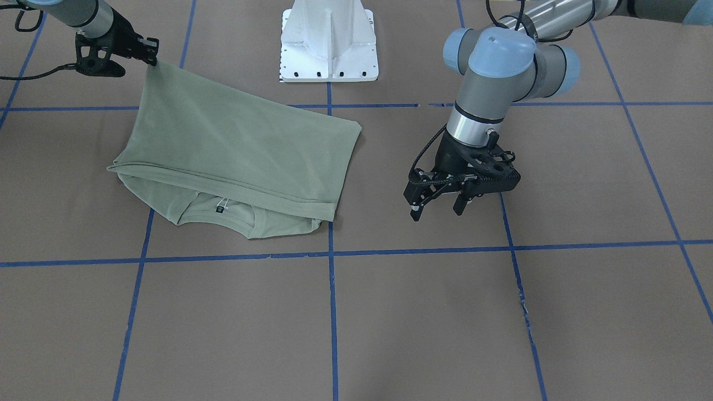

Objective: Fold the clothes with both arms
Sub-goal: 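Drag the shirt edge away from the left arm with the right gripper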

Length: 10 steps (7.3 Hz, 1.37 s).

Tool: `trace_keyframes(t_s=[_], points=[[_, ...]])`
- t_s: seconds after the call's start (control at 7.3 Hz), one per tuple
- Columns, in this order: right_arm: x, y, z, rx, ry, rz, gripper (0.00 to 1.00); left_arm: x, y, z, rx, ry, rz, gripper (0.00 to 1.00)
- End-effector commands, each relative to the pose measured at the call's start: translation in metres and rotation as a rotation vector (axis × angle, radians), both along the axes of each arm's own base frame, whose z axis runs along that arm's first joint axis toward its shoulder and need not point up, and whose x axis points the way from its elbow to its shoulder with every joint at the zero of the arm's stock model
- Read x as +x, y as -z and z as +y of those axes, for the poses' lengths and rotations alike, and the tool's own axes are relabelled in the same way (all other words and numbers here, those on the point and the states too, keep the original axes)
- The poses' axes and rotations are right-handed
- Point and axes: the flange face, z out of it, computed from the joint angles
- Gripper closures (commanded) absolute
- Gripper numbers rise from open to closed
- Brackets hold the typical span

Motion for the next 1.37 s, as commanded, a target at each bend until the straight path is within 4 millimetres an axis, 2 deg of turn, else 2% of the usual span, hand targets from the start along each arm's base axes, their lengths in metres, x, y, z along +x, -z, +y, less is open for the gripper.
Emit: trace_keyframes(t_s=[0.0,0.14,0.27,0.55,0.68,0.82,0.96,1.1,1.23], points=[[-0.015,0.011,0.030,-0.052,0.054,0.010,1.00,0.001,0.010,0.013,0.001,-0.012,-0.003,0.00],[-0.014,0.017,0.031,-0.045,0.056,-0.017,0.06,0.004,0.013,0.016,0.005,-0.020,0.002,0.00],[-0.013,0.022,0.030,-0.033,0.051,-0.048,0.00,0.011,0.016,0.024,0.009,-0.037,0.007,0.00],[0.001,0.027,-0.005,-0.022,-0.055,-0.070,0.00,0.045,0.025,0.067,0.022,-0.118,0.027,0.00],[0.013,0.033,-0.031,-0.011,-0.136,-0.089,0.00,0.061,0.029,0.089,0.009,-0.150,0.042,0.00],[0.025,0.041,-0.066,0.016,-0.226,-0.117,0.00,0.090,0.029,0.122,-0.087,-0.161,0.082,0.00],[0.037,0.057,-0.107,0.049,-0.328,-0.159,0.00,0.117,0.031,0.158,-0.169,-0.180,0.113,0.00],[0.046,0.074,-0.142,0.082,-0.403,-0.197,0.00,0.131,0.035,0.179,-0.258,-0.164,0.145,0.00],[0.044,0.084,-0.167,0.100,-0.442,-0.217,0.00,0.142,0.032,0.197,-0.333,-0.152,0.159,0.01]])
